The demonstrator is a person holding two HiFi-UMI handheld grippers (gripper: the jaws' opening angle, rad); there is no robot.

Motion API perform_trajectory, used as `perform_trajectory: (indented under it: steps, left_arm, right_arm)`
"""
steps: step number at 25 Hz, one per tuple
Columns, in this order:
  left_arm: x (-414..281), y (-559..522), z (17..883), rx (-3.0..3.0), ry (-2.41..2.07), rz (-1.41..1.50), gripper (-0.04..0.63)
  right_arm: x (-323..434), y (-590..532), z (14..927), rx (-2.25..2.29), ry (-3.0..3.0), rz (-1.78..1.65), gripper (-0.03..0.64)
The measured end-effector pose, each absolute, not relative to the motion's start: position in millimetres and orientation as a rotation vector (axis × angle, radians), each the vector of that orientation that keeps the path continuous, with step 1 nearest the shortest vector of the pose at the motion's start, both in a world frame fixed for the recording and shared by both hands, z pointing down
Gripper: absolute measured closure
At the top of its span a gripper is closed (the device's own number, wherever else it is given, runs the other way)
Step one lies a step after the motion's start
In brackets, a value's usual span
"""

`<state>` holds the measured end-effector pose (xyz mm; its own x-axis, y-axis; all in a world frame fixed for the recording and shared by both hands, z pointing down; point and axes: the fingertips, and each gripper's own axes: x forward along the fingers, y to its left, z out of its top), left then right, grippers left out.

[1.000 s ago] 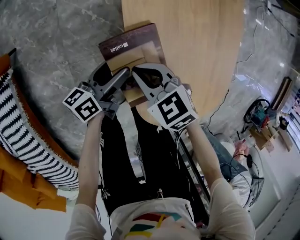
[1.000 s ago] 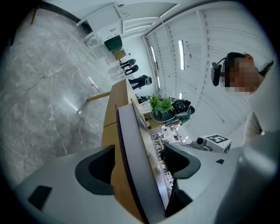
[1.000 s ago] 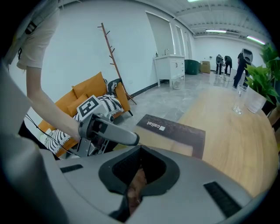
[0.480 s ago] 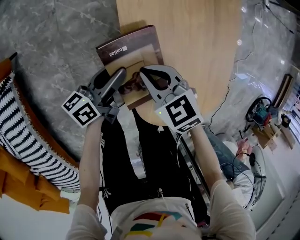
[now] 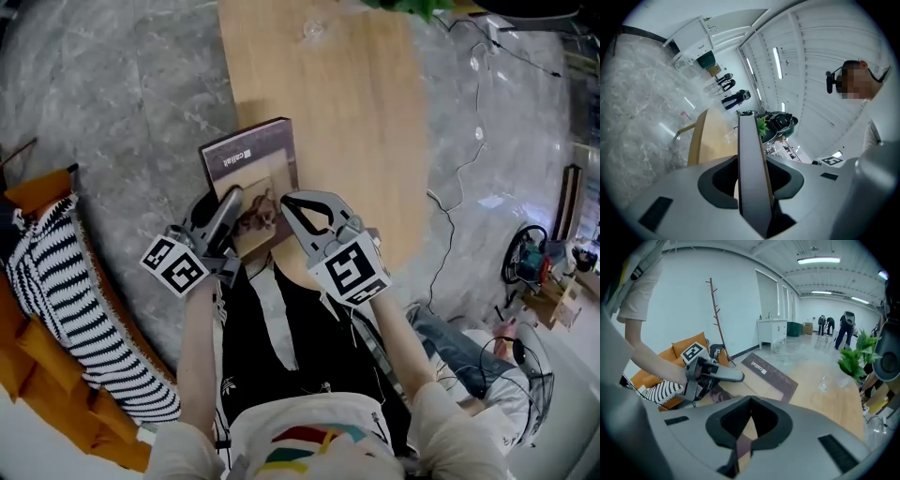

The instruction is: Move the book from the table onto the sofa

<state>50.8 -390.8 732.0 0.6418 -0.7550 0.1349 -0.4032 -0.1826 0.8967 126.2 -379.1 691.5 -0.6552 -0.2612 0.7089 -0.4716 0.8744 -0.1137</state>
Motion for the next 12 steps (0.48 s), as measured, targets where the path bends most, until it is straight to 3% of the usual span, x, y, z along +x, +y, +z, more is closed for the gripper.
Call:
perform_trajectory:
  steps: [7,12]
  left_arm:
    - [38,-440,575,1.981,-1.000,-0.572,0.442]
    - [49,-402,444,2.161,-1.063,-0.543,0.440]
  right_arm:
    - [165,-413,568,0.829,-2.451,0.322,0.602]
    - [188,-385,470,1.001,-2.485,0.264,0.602]
